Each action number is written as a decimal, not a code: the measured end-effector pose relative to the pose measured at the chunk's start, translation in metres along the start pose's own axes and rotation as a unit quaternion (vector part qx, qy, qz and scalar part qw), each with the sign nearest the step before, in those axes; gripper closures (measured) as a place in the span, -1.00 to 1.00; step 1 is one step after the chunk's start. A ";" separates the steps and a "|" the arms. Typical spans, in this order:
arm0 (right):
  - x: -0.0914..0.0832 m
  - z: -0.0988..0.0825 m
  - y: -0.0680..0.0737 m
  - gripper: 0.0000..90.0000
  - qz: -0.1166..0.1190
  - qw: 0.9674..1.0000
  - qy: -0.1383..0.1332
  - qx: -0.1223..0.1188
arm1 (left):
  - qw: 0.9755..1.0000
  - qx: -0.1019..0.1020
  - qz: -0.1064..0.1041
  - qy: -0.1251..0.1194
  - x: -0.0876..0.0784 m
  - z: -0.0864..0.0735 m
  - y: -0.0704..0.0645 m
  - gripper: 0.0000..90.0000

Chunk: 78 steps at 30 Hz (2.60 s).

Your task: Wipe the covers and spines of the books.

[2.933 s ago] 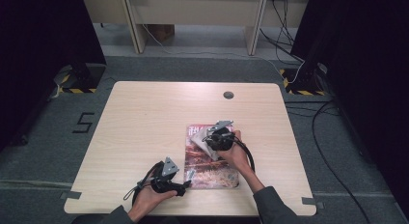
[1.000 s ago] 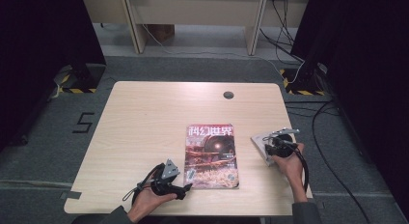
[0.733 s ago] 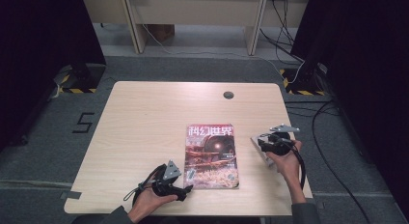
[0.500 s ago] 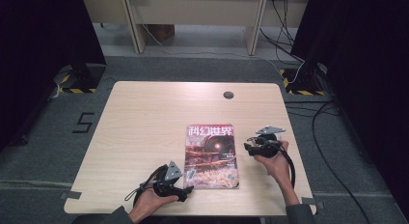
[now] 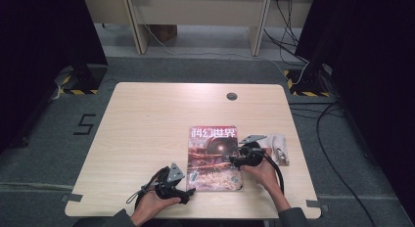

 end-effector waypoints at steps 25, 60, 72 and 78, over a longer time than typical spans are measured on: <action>-0.003 0.030 -0.014 -0.09 -0.034 0.999 -0.015 -0.019 | 0.995 -0.067 0.068 -0.011 -0.020 0.000 0.051 -0.60; 0.036 0.046 -0.040 -0.17 -0.019 0.999 0.035 -0.007 | 0.991 -0.050 0.120 0.008 -0.017 0.007 0.076 -0.67; -0.007 -0.006 -0.005 -0.20 0.017 0.999 0.046 -0.022 | 0.984 -0.095 0.151 -0.009 -0.011 0.022 0.113 -0.51; -0.015 -0.016 0.009 -0.20 0.013 0.999 0.040 -0.017 | 0.990 -0.111 0.082 -0.002 -0.018 0.013 0.088 -0.51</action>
Point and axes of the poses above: each handheld gripper's, and its own axes: x roughly forward along the jaws, z roughly out of its top, y roughly to its left, the point moved 6 cm from there along x, roughly forward along the jaws, and after that the axes turned 9 degrees about -x, right-handed, at the moved point
